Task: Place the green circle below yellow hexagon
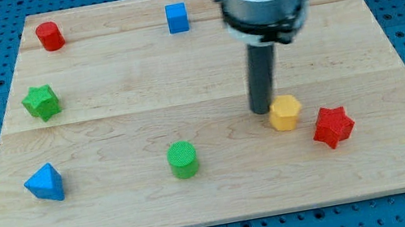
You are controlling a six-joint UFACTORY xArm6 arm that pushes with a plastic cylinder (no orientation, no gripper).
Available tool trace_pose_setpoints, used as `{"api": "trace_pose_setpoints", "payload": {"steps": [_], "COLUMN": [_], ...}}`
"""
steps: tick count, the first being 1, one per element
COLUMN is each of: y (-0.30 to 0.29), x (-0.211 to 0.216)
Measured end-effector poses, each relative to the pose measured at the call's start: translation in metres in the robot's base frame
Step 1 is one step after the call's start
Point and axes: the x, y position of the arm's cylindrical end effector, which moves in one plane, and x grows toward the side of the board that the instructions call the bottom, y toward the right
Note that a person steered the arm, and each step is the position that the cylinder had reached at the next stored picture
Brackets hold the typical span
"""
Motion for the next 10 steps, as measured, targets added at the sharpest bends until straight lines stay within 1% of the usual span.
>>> {"api": "trace_pose_setpoints", "payload": {"steps": [1, 2, 3, 4, 5, 7, 8, 9, 10], "y": [0.003, -0.082, -0.14, -0.195, -0.17, -0.056, -0.068, -0.058, -0.004], "x": [0.014, 0.041, 0.031, 0.038, 0.069, 0.067, 0.111, 0.091, 0.048]}}
